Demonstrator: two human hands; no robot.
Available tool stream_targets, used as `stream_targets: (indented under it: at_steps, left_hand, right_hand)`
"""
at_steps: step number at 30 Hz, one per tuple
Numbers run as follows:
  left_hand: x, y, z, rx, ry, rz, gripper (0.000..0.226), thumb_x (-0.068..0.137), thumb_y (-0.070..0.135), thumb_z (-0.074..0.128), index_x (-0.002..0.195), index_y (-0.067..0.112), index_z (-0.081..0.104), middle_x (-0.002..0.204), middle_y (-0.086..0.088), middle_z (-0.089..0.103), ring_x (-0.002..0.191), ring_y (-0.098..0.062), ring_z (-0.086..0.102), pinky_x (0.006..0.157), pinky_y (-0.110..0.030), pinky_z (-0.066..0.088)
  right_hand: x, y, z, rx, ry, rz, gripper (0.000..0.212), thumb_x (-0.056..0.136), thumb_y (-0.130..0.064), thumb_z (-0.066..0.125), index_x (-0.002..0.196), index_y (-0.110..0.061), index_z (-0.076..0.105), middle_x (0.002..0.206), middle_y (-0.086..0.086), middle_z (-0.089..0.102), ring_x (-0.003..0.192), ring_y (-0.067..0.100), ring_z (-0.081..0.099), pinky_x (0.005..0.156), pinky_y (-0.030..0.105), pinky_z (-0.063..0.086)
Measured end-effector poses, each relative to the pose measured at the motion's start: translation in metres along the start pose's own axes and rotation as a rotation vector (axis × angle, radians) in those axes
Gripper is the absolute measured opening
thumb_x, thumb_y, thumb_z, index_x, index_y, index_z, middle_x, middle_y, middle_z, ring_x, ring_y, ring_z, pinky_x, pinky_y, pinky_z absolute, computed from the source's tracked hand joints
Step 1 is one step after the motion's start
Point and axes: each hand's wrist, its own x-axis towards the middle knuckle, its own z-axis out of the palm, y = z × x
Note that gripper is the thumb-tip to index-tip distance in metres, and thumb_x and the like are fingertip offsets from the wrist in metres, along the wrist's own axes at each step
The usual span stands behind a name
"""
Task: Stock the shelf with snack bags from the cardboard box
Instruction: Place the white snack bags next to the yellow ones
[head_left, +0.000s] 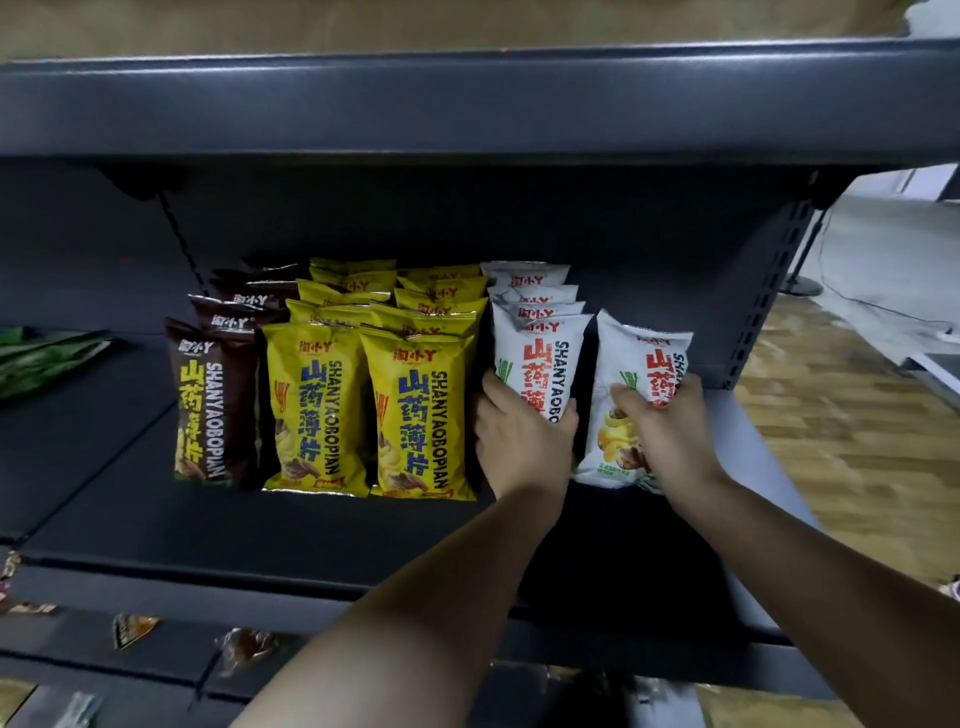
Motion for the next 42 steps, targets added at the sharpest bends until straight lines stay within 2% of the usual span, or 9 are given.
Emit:
stream_targets:
  at_steps: [5,12,16,20,23,27,31,35,42]
  left_hand:
    - [-0.008,-0.010,0.003,0.031,0.023,-0.035,0.098,0.065,0.058,0.074,0.134,-0.002,0.039,0.112,-0.018,0.058,0.100,-0.037,0.061,0.076,-0.040,0.051]
    - [-0.017,-0.018,-0.005,0.144,-0.176,0.014,0.106,0.078,0.062,0.059,0.145,-0.005,0.010,0.140,-0.018,0.034,0.130,-0.031,0.037,0.107,-0.033,0.031]
    - [-0.035,-0.029,-0.017,0.047,-0.169,0.143,0.089,0.091,0.047,0.048,0.146,-0.008,0.004,0.146,-0.023,0.021,0.138,-0.035,0.021,0.114,-0.036,0.019]
    - [-0.052,-0.030,-0.027,-0.017,-0.088,0.260,0.080,0.086,0.047,0.022,0.146,-0.005,0.016,0.144,-0.023,0.029,0.136,-0.036,0.028,0.112,-0.040,0.027]
    - [-0.054,-0.032,-0.030,0.068,-0.064,0.385,0.070,0.085,0.038,0.029,0.141,-0.004,0.032,0.140,-0.025,0.039,0.130,-0.037,0.040,0.107,-0.044,0.039]
    - [-0.056,-0.031,-0.032,0.133,-0.089,0.463,0.060,0.083,0.029,0.032,0.136,0.002,0.040,0.137,-0.026,0.044,0.127,-0.039,0.046,0.100,-0.048,0.045]
    - [-0.057,-0.033,-0.041,0.053,-0.138,0.527,0.056,0.090,0.036,0.034,0.134,0.003,0.045,0.137,-0.018,0.047,0.129,-0.033,0.045,0.105,-0.043,0.041]
    - [-0.063,-0.040,-0.051,0.040,-0.272,0.629,0.077,0.082,0.044,0.034,0.147,0.004,0.022,0.149,-0.012,0.032,0.138,-0.027,0.031,0.113,-0.037,0.021]
    - [-0.054,-0.036,-0.061,0.077,-0.321,0.573,0.093,0.087,0.032,0.057,0.150,0.010,-0.008,0.159,-0.003,-0.002,0.146,-0.018,0.009,0.117,-0.037,0.018]
  right_hand:
    - [-0.005,0.000,0.007,0.014,-0.005,-0.003,0.039,0.087,-0.014,0.066,0.119,-0.004,0.045,0.105,0.003,0.062,0.093,0.018,0.062,0.071,0.026,0.046]
    - [-0.011,0.007,0.004,0.024,0.018,0.002,0.041,0.086,-0.014,0.066,0.121,-0.005,0.046,0.109,0.003,0.064,0.093,0.017,0.062,0.075,0.026,0.046]
    - [-0.017,0.009,0.002,0.030,0.047,-0.005,0.040,0.086,-0.015,0.066,0.119,-0.004,0.047,0.106,0.002,0.064,0.089,0.015,0.062,0.072,0.023,0.044]
    - [-0.028,0.009,-0.001,0.031,0.126,-0.019,0.038,0.087,-0.014,0.066,0.117,-0.002,0.045,0.099,-0.001,0.060,0.085,0.015,0.059,0.065,0.018,0.042]
    - [-0.035,0.008,-0.003,0.012,0.157,-0.049,0.036,0.087,-0.014,0.066,0.113,-0.003,0.044,0.089,-0.006,0.057,0.074,0.006,0.057,0.054,0.005,0.038]
    - [-0.043,0.006,-0.003,-0.002,0.152,-0.060,0.037,0.086,-0.015,0.067,0.113,-0.003,0.045,0.091,-0.005,0.060,0.077,0.011,0.059,0.061,0.020,0.041]
    - [-0.050,0.003,0.000,-0.003,0.103,-0.091,0.033,0.085,-0.014,0.067,0.109,-0.007,0.045,0.089,-0.008,0.062,0.077,0.001,0.059,0.060,0.016,0.042]
    - [-0.058,-0.001,0.011,0.061,0.003,-0.098,0.035,0.085,-0.011,0.068,0.107,-0.013,0.040,0.088,-0.014,0.058,0.077,-0.006,0.057,0.062,0.011,0.043]
    - [-0.071,-0.011,0.036,0.176,-0.208,-0.072,0.038,0.091,-0.029,0.061,0.116,-0.013,0.037,0.105,-0.005,0.061,0.092,0.002,0.063,0.065,0.014,0.050]
